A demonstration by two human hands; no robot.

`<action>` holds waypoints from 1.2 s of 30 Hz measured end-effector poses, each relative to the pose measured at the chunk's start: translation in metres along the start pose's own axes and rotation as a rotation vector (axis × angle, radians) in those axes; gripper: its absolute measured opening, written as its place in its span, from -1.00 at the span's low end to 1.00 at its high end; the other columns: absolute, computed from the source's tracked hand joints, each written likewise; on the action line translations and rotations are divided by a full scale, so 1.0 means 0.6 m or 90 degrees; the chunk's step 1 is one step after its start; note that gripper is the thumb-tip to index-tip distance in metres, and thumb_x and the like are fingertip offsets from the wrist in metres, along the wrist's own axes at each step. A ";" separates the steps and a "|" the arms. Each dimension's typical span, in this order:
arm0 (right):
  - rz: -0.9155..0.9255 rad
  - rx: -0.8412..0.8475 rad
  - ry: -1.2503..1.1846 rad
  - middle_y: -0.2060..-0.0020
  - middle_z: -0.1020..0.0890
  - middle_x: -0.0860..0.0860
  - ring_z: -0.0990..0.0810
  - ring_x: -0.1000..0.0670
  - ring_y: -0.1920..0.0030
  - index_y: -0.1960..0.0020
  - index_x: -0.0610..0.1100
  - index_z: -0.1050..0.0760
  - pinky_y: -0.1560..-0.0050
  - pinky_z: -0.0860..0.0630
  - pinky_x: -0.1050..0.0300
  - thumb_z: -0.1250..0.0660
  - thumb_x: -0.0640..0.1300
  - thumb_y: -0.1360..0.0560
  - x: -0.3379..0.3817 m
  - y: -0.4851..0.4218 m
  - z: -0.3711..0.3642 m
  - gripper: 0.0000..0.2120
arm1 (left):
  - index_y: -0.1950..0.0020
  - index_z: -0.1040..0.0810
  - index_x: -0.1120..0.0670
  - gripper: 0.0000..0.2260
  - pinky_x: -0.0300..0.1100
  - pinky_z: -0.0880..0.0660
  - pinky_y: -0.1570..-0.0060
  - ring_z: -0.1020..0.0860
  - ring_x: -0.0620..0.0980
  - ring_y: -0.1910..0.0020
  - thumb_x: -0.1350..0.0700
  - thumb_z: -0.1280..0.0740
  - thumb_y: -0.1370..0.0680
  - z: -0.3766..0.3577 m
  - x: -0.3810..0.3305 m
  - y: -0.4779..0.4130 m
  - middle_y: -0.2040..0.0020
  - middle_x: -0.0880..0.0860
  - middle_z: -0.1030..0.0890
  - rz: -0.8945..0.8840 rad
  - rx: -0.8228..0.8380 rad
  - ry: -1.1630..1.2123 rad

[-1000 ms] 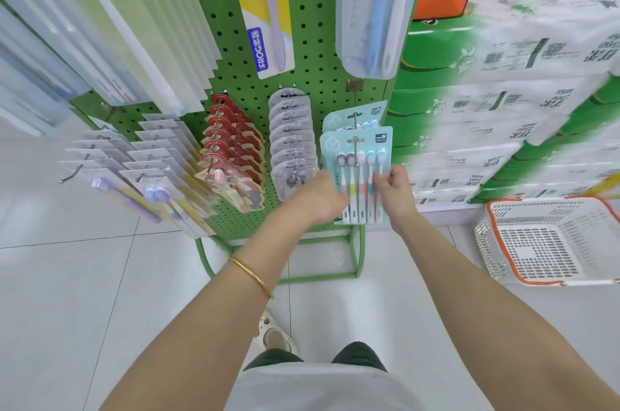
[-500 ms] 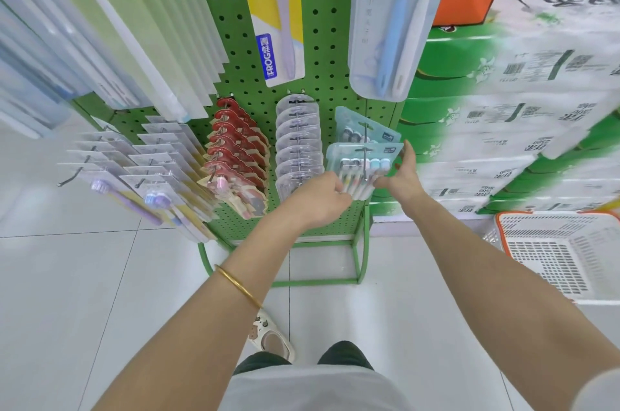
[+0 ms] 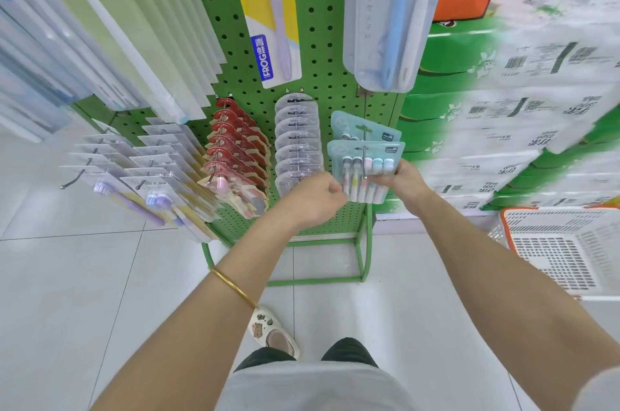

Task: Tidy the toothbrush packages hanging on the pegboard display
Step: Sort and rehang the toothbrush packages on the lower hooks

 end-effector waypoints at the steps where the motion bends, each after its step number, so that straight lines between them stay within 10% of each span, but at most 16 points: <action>1: 0.005 -0.002 -0.008 -0.06 -0.62 -0.03 -0.57 -0.05 -0.09 -0.17 -0.11 -0.50 -0.20 -0.47 0.00 -0.45 -0.35 -0.39 -0.003 0.001 0.000 -0.61 | 0.21 -0.31 0.00 -0.83 -0.12 -0.36 0.11 -0.40 -0.03 0.17 0.16 -0.18 -0.58 -0.001 0.002 0.001 0.15 0.09 -0.39 0.006 0.000 0.002; 17: 0.011 0.061 -0.023 0.07 -0.65 -0.07 -0.62 -0.09 0.05 -0.03 -0.12 -0.54 -0.06 -0.54 -0.06 -0.41 -0.29 -0.45 -0.043 0.122 0.002 -0.82 | -0.04 -0.47 0.15 -0.85 0.01 -0.56 -0.06 -0.62 0.00 0.02 0.15 -0.13 -0.62 -0.014 0.024 0.042 -0.14 0.08 -0.56 0.091 -0.035 0.006; 22: 0.001 0.105 -0.071 0.04 -0.67 -0.09 -0.65 -0.12 0.02 -0.07 -0.14 -0.54 -0.06 -0.56 -0.06 -0.41 -0.23 -0.44 -0.040 0.159 0.005 -0.79 | 0.06 -0.45 0.13 -0.86 -0.03 -0.57 0.02 -0.57 -0.04 0.19 0.17 -0.13 -0.62 -0.023 0.025 0.050 0.05 0.11 -0.55 0.121 -0.062 0.022; 28: -0.030 0.144 -0.177 0.05 -0.67 -0.09 -0.66 -0.09 0.08 -0.12 -0.17 -0.52 0.04 -0.60 0.01 -0.39 -0.16 -0.37 -0.028 0.186 0.004 -0.67 | -0.27 -0.35 0.14 -0.76 -0.05 -0.55 0.05 -0.52 0.05 0.02 0.13 -0.15 -0.62 -0.037 0.030 0.055 -0.02 0.06 -0.46 0.158 -0.088 0.016; 36: -0.029 0.160 -0.248 0.01 -0.68 -0.08 -0.66 -0.07 0.03 -0.21 -0.23 -0.48 0.05 -0.60 0.06 -0.39 -0.15 -0.41 -0.014 0.216 0.007 -0.60 | -0.24 -0.50 0.07 -0.69 -0.02 -0.48 -0.17 -0.58 0.01 -0.07 -0.06 -0.12 -0.64 -0.073 0.031 0.058 -0.08 0.04 -0.62 0.130 -0.123 0.416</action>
Point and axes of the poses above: each hand's wrist, its own y-axis away from the middle knuckle, its own z-axis out of the back of the hand, x = y × z, the point moved 3 cm from there along -y, towards the middle knuckle
